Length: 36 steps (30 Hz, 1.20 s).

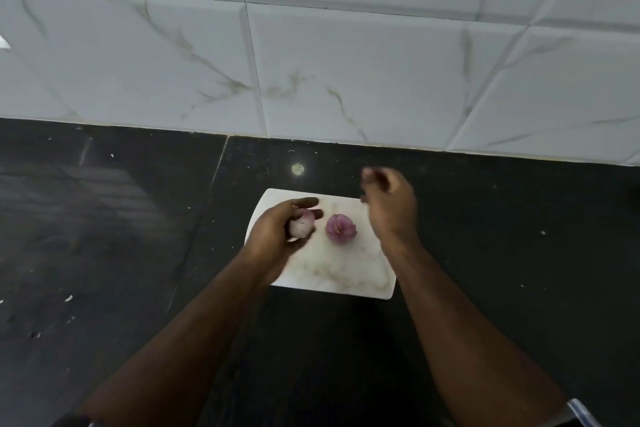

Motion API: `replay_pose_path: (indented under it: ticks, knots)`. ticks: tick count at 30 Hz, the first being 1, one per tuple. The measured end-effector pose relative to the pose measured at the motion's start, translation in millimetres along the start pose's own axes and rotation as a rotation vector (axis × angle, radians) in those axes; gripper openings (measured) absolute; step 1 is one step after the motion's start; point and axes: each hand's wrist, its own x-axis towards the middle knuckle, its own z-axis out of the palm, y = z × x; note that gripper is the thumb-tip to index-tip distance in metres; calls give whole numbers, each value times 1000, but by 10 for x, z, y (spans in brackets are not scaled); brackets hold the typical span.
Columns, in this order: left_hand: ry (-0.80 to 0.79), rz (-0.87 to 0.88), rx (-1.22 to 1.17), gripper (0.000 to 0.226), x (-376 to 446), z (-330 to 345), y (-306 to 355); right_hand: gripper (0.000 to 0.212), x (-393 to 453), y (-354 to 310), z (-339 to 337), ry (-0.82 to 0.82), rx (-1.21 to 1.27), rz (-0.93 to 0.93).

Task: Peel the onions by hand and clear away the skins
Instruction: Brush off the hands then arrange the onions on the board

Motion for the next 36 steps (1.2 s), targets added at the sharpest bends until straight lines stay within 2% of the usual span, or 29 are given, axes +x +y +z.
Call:
replay_pose_path:
  ticks: [1, 3, 5, 8, 10, 14, 16, 18, 20, 22, 26, 29, 32, 36]
  knots:
    - [-44, -15, -143, 35, -101, 133, -1, 13, -67, -176, 78, -34, -2, -99]
    - [-101, 17, -317, 30, -310, 384, -3, 25, -230, -500, 255, -170, -29, -209]
    - [-95, 73, -394, 34, -409, 516, 11, 43, -382, -740, 339, -314, -69, -199]
    - [-89, 177, -533, 35, -444, 576, 229, 54, -640, -886, 364, -381, -106, -224]
    - [-87, 223, -643, 38, -420, 536, 398, 52, -835, -949, 383, -355, -114, -253]
    - [98, 247, -457, 53, -436, 365, 594, 44, -1064, -967, 367, -297, -106, -271]
    - [127, 237, -423, 49, -469, 367, 586, 43, -1083, -908, 365, -245, -37, -305]
    - [36, 141, -450, 49, -562, 442, 541, 47, -1095, -859, 388, -178, -31, -357]
    - [-97, 72, -540, 69, -602, 484, 453, 51, -1080, -844, 391, -122, -27, -372]
    - [-134, 105, -568, 78, -580, 445, 384, 48, -1048, -822, 360, -65, 70, -469]
    - [-189, 93, -572, 74, -711, 481, 289, 55, -988, -817, 253, -51, 192, -673]
    - [-175, 66, -554, 45, -789, 508, 140, 57, -788, -860, 109, -29, 288, -591]
    - [-110, 112, -499, 34, -865, 560, 106, 42, -692, -894, -6, 62, 169, -457]
    - [-76, 158, -507, 37, -925, 633, 241, 55, -942, -957, 3, -206, 105, -207]
